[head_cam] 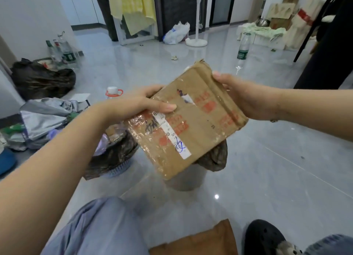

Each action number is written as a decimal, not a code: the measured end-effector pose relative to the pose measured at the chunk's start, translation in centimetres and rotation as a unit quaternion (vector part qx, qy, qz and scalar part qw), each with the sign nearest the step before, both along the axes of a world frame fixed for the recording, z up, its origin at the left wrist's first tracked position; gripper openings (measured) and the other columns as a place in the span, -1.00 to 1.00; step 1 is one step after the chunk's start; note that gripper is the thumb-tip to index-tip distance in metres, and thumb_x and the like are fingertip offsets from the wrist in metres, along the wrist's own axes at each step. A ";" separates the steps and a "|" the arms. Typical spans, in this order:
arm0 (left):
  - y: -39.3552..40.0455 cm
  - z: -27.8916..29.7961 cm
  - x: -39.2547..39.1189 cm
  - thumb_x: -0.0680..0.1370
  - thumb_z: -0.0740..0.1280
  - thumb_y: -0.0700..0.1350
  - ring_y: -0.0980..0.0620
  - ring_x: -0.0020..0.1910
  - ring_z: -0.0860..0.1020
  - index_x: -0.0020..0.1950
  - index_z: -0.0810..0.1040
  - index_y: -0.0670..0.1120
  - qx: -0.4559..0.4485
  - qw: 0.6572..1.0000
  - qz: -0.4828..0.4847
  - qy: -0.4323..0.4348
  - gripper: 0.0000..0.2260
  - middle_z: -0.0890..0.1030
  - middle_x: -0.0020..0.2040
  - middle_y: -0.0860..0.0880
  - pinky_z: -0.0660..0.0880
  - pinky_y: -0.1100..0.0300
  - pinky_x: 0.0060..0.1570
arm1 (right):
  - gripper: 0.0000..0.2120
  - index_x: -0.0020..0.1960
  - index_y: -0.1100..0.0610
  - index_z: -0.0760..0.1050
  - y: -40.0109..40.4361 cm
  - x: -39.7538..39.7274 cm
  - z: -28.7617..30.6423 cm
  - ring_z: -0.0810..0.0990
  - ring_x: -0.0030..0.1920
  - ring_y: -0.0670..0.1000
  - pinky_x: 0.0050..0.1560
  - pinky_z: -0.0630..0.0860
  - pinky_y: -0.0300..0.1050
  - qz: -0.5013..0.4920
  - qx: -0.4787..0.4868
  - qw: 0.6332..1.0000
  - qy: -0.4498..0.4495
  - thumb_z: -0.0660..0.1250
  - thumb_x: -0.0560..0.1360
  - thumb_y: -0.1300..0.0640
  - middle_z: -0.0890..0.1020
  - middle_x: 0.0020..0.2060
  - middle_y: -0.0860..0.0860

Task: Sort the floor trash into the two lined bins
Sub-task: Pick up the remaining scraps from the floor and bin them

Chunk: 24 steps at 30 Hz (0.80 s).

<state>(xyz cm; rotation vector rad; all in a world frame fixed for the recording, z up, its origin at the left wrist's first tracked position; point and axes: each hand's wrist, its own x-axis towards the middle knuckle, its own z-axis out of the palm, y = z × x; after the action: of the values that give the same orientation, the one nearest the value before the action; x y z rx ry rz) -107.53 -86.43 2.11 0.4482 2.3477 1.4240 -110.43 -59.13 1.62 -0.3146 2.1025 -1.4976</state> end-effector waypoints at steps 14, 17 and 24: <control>1.0 -3.0 -9.3 0.46 0.36 0.18 -0.05 -0.15 0.69 0.07 0.63 0.00 -0.053 0.995 0.023 -0.081 -0.68 0.71 -0.03 -0.06 0.62 0.13 -0.11 | -0.56 0.13 0.09 0.56 -0.1 -6.4 -3.1 0.66 -0.20 -0.03 -0.09 0.58 -0.16 -0.111 -0.020 0.989 -0.097 0.25 0.47 -0.22 0.70 -0.13 -0.01; 0.9 -3.6 -9.6 0.38 0.38 0.24 -0.10 -0.09 0.69 0.08 0.63 0.00 -0.057 0.995 0.032 -0.078 -0.59 0.71 -0.02 -0.07 0.59 0.07 -0.01 | -0.54 0.08 0.06 0.58 0.2 -7.0 -3.2 0.66 -0.15 -0.02 0.00 0.58 -0.11 -0.094 -0.007 0.987 -0.129 0.32 0.38 -0.27 0.69 -0.10 0.00; 1.7 -3.2 -9.8 0.44 0.35 0.29 0.12 0.08 0.59 0.19 0.57 0.10 -0.142 0.970 0.145 0.133 -0.58 0.62 0.11 0.15 0.48 0.12 0.15 | -0.59 0.00 0.08 0.59 0.4 -7.6 -3.3 0.64 -0.20 0.00 -0.01 0.56 -0.10 -0.108 -0.046 0.982 -0.150 0.34 0.30 -0.17 0.69 -0.14 0.02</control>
<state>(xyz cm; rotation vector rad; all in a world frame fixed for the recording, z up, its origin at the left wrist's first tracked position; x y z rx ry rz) -117.38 -84.73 -1.10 0.2340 2.8791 1.1695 -118.08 -58.69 -1.72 0.1078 1.8759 -1.6524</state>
